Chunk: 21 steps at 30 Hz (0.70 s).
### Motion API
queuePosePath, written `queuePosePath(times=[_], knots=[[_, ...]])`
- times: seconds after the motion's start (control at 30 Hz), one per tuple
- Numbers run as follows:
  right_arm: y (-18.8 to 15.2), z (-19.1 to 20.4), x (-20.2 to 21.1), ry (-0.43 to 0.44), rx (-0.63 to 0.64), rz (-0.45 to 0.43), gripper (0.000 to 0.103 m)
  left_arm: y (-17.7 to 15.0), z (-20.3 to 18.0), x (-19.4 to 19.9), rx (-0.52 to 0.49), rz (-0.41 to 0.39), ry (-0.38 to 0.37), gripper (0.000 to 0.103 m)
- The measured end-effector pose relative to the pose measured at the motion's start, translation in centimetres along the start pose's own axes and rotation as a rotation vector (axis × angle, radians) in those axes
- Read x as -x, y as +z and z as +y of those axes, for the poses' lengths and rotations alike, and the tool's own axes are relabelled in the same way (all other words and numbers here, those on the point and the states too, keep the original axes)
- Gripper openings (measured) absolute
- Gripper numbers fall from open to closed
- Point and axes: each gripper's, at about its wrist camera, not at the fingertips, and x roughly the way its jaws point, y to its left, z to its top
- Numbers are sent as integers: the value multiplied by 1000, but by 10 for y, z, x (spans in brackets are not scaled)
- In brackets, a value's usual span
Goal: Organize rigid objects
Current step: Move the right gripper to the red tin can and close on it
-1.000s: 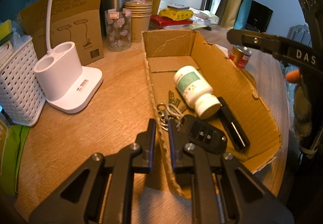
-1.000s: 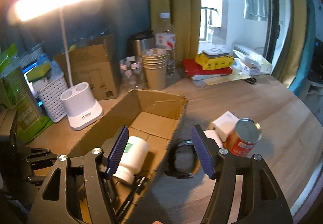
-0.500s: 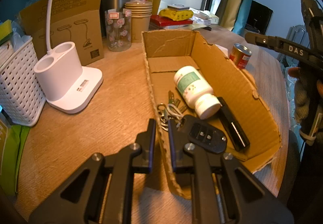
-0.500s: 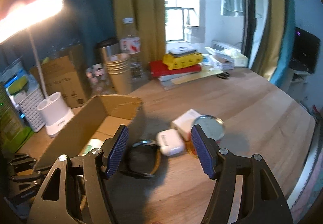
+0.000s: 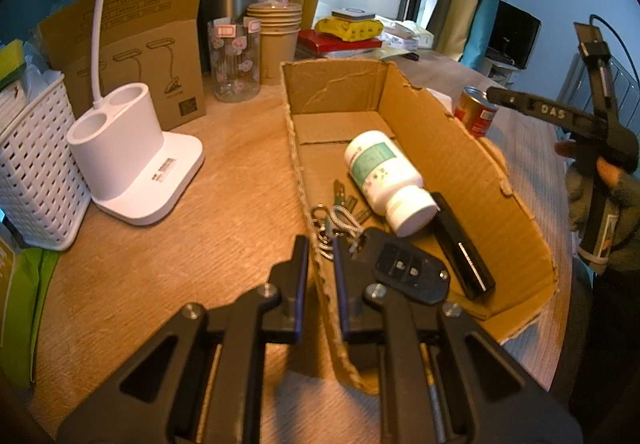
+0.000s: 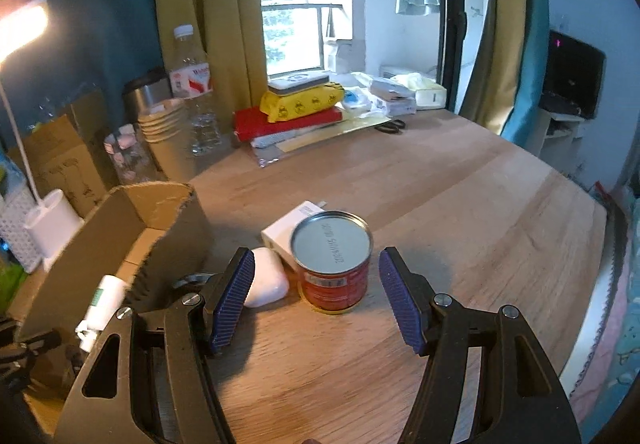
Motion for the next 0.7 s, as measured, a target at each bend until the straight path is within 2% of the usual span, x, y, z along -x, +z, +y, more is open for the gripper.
queuePosePath(times=[0.57, 0.7], knots=[[-1, 0, -39, -19, 54, 65, 68, 0, 0, 0, 1, -1, -1, 13], [-1, -5, -45, -18, 35, 74, 68, 0, 0, 0, 1, -1, -1, 13]])
